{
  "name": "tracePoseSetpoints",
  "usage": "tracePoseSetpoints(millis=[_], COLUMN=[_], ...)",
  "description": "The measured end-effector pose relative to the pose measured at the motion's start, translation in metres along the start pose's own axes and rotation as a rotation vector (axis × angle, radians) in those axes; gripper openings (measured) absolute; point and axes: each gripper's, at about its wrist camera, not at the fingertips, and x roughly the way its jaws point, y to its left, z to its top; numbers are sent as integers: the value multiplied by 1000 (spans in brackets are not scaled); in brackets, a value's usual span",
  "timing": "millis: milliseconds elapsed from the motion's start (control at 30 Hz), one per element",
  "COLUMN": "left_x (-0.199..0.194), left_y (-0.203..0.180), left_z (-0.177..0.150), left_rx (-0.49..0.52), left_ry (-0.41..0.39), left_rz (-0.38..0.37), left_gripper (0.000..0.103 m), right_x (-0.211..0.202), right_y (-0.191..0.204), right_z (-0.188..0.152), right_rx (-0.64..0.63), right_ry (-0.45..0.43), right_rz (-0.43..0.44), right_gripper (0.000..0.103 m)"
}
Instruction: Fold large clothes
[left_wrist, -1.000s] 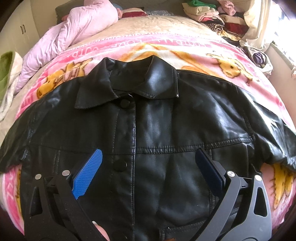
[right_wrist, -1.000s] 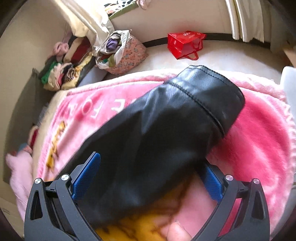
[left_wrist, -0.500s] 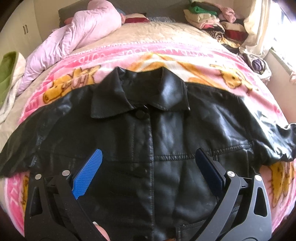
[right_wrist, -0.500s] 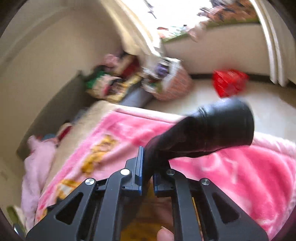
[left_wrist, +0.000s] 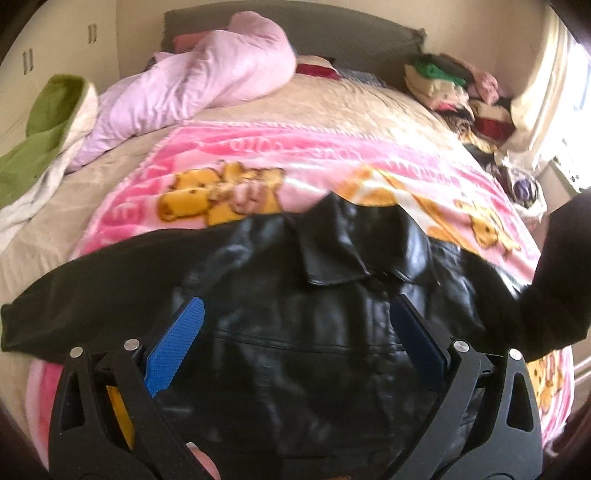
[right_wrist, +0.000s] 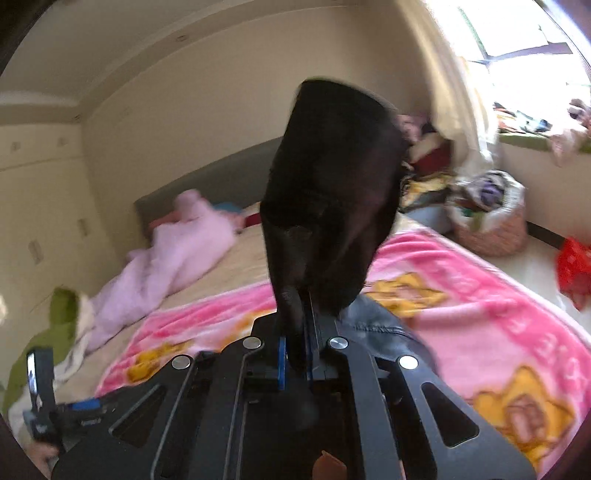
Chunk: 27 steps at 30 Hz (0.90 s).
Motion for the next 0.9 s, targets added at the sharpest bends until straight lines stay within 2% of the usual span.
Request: tracePoseSetpoints(millis=[200, 367, 533, 633, 767, 867, 900], left_x=[-17, -22, -20, -17, -8, 7, 13], left_y=[49, 78, 102, 115, 123, 125, 125], left_z=[10, 11, 5, 1, -4, -10, -12], left_rx=[-96, -176, -282, -339, -364, -380, -388], left_ry=[-19, -22, -7, -1, 16, 53, 70], left_rz=[-59, -134, -281, -341, -347, -359, -363], left_gripper=[94, 94, 94, 94, 94, 94, 94], right_x=[25, 41, 64, 76, 99, 110, 110], right_y=[83, 144, 178, 193, 208, 209, 211], right_z=[-24, -61, -102, -128, -164, -184, -189], right_rx=[-130, -276, -362, -411, -456, -468, -476], right_ry=[39, 85, 161, 208, 308, 379, 404], right_rz=[118, 185, 245, 262, 260, 261, 264], right_gripper=[6, 6, 6, 6, 7, 15, 23])
